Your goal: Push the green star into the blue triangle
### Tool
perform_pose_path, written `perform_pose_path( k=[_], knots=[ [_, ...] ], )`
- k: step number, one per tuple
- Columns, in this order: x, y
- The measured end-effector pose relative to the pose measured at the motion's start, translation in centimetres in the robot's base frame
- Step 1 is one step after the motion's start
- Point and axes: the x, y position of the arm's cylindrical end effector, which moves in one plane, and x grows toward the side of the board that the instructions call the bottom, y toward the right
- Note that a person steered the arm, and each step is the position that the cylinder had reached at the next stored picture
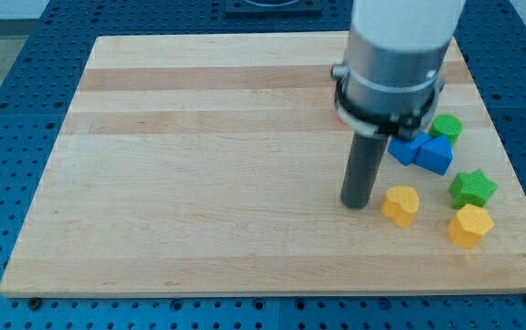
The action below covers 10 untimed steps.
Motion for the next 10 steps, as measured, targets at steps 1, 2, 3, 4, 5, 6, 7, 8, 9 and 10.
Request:
perform_pose_path(
  k=[1,2,3,4,5,6,7,8,9,10],
  knots=[
    [4.5,4.8],
    [5.9,12.5],
    [5.9,18.8],
    [2.5,19.8],
    [2.2,17.8],
    [0.1,15.3],
    [-1.2,14.2],
    [-2.7,13.2],
    [-4.6,12.3],
    [-3.1,14.2]
  ],
)
